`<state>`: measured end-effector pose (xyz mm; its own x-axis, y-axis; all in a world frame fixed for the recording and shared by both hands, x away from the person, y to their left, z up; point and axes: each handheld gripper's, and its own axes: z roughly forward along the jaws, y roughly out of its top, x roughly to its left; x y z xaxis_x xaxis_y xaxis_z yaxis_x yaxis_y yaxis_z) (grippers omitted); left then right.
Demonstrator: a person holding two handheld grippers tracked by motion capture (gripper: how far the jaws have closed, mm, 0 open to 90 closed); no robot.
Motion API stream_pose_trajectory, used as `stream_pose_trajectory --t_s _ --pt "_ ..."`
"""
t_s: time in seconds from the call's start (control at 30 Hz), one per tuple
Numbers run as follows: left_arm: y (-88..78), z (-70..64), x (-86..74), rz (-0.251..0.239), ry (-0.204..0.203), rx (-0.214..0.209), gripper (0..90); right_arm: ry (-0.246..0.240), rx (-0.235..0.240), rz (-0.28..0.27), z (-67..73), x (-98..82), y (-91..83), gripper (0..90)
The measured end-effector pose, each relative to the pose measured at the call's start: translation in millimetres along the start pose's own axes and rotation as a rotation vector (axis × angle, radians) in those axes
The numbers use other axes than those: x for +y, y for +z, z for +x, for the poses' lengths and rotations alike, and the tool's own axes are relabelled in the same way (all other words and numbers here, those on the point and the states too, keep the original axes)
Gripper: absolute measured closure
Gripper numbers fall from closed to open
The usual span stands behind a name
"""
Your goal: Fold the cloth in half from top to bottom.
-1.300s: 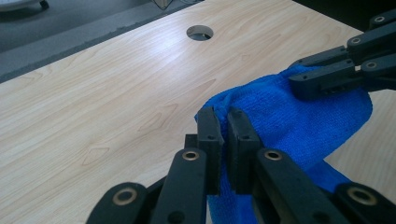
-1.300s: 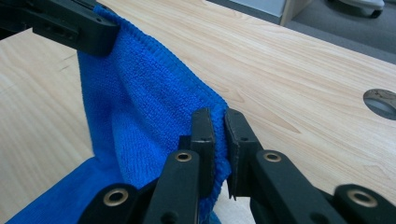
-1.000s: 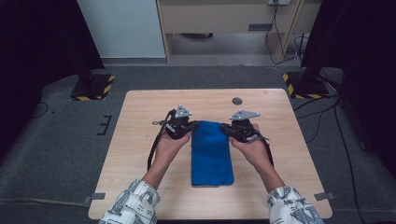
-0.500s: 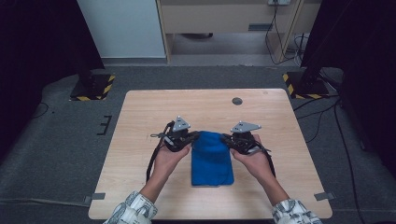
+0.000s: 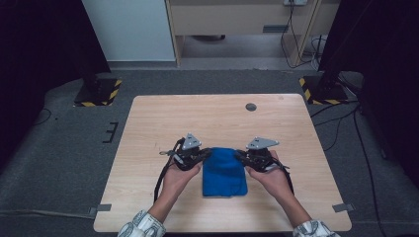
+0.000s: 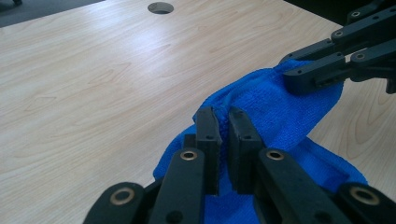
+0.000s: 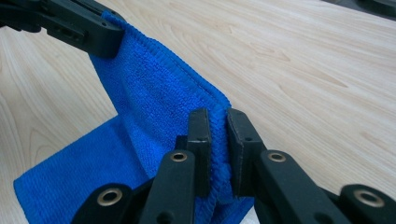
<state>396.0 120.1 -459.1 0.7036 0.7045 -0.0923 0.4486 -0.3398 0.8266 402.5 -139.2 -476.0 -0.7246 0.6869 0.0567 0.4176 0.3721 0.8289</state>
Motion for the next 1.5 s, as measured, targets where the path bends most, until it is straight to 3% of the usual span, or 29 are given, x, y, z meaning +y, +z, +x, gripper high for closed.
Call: stream_pose_trajectory --t_s 0.37,1.0,1.1,1.27,1.4,1.5 --pt "-2.0 -3.5 -15.2 0.013 0.002 -0.002 82.6 0.003 0.021 0.002 6.5 -8.2 -1.9 81.2" --pt "1.2 -5.0 -25.2 0.034 -0.012 0.004 75.9 0.003 0.034 0.013 12.4 -13.9 -3.1 83.0" --pt "1.1 -6.3 -26.9 0.036 -0.013 0.015 68.5 0.004 0.035 0.013 12.7 -15.2 -3.1 83.1" --pt "-0.6 -8.2 -26.0 0.008 -0.026 0.020 41.1 0.007 0.044 0.018 13.4 -18.3 -1.5 83.1" --pt "-6.1 -5.7 -21.8 -0.049 -0.048 0.015 32.1 0.004 0.050 0.020 15.5 -20.4 -1.3 83.1" --pt "-9.9 0.1 -20.1 -0.077 -0.070 0.033 28.0 -0.001 0.058 0.018 16.6 -21.6 -2.1 82.9"
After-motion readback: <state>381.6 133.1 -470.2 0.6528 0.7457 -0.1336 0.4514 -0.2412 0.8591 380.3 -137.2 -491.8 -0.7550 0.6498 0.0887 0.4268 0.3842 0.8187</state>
